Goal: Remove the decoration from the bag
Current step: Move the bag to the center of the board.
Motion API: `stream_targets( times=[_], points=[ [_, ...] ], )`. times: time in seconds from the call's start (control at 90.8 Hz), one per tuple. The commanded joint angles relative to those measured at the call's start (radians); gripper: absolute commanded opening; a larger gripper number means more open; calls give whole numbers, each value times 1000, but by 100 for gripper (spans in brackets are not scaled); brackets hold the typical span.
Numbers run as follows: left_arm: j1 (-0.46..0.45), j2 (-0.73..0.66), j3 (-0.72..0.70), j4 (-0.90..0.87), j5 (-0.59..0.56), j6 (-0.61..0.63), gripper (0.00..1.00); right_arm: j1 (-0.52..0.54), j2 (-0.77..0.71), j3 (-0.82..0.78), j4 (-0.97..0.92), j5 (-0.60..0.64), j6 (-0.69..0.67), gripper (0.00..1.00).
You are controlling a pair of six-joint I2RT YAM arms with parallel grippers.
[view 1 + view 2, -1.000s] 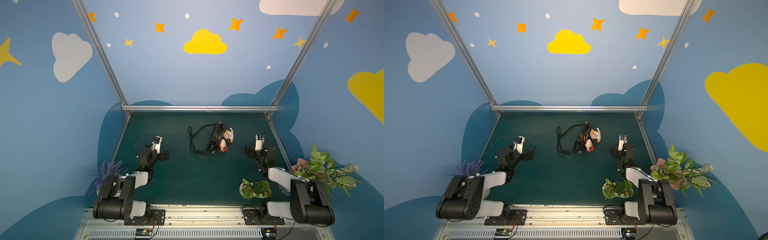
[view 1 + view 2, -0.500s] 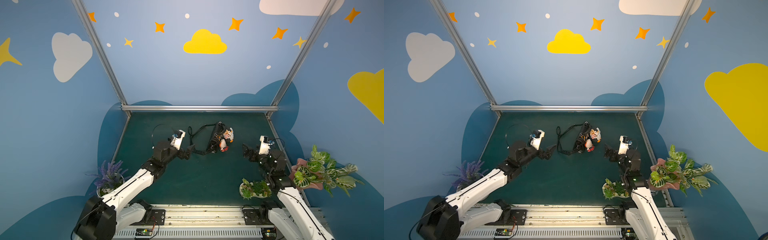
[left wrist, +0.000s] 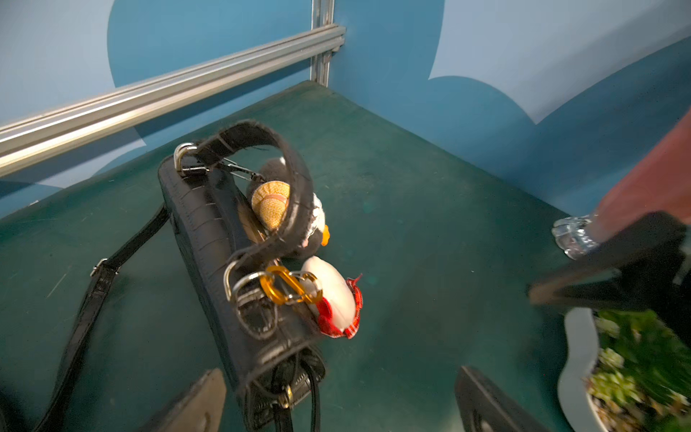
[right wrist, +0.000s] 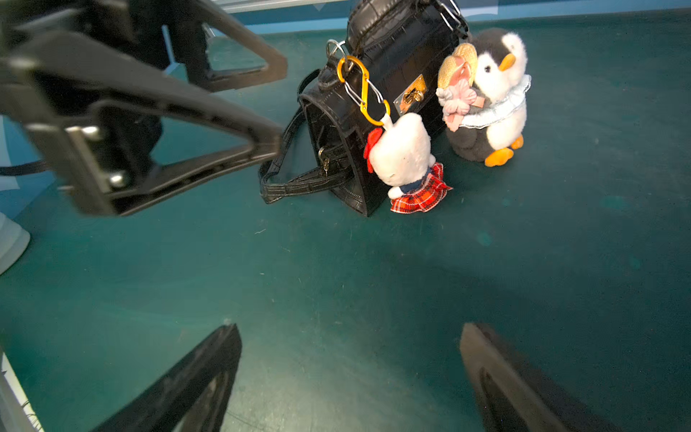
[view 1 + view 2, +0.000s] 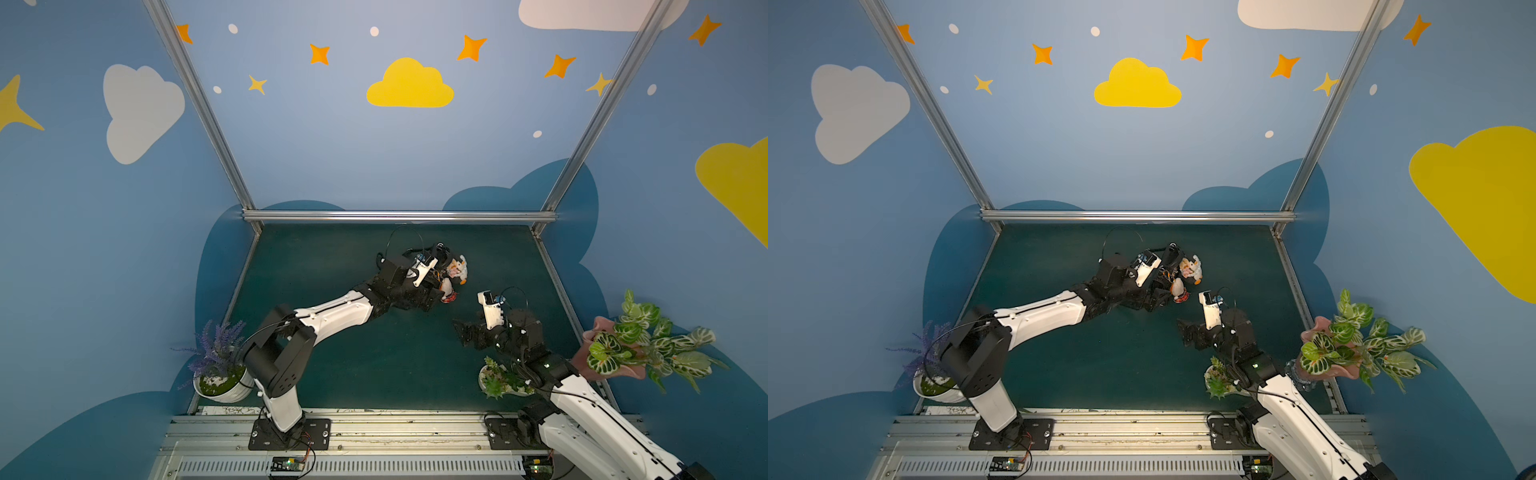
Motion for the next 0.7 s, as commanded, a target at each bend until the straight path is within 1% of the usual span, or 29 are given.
stream_targets(
  times=[0.0,0.099,0.143,0.187,0.286,0.385,0.43,0.573,0.628,0.694],
  points=[
    [7,98,115,-32,-73,5,100,8,-33,-12,-9,36,-19,98],
    [16,182,199,-50,-130,-5,100,7,-73,-16,-28,56,-23,98],
    [22,207,225,-49,-138,-12,100,7,-90,-24,-26,65,-29,98],
    [24,226,241,-42,-131,-16,98,8,-107,-35,-13,73,-35,98],
    [25,249,267,-52,-109,-14,85,8,-143,-75,29,104,-42,98],
    [25,247,242,-31,-125,-27,69,7,-176,-100,52,135,-36,98],
    [25,245,234,-30,-131,-24,65,7,-190,-105,50,149,-34,98],
    [28,223,218,-62,-111,-14,40,8,-221,-108,33,173,-30,98],
    [28,201,203,-74,-98,-13,34,8,-227,-111,31,177,-29,98],
    [30,160,158,-73,-81,-12,31,7,-228,-113,35,177,-26,98]
  ],
)
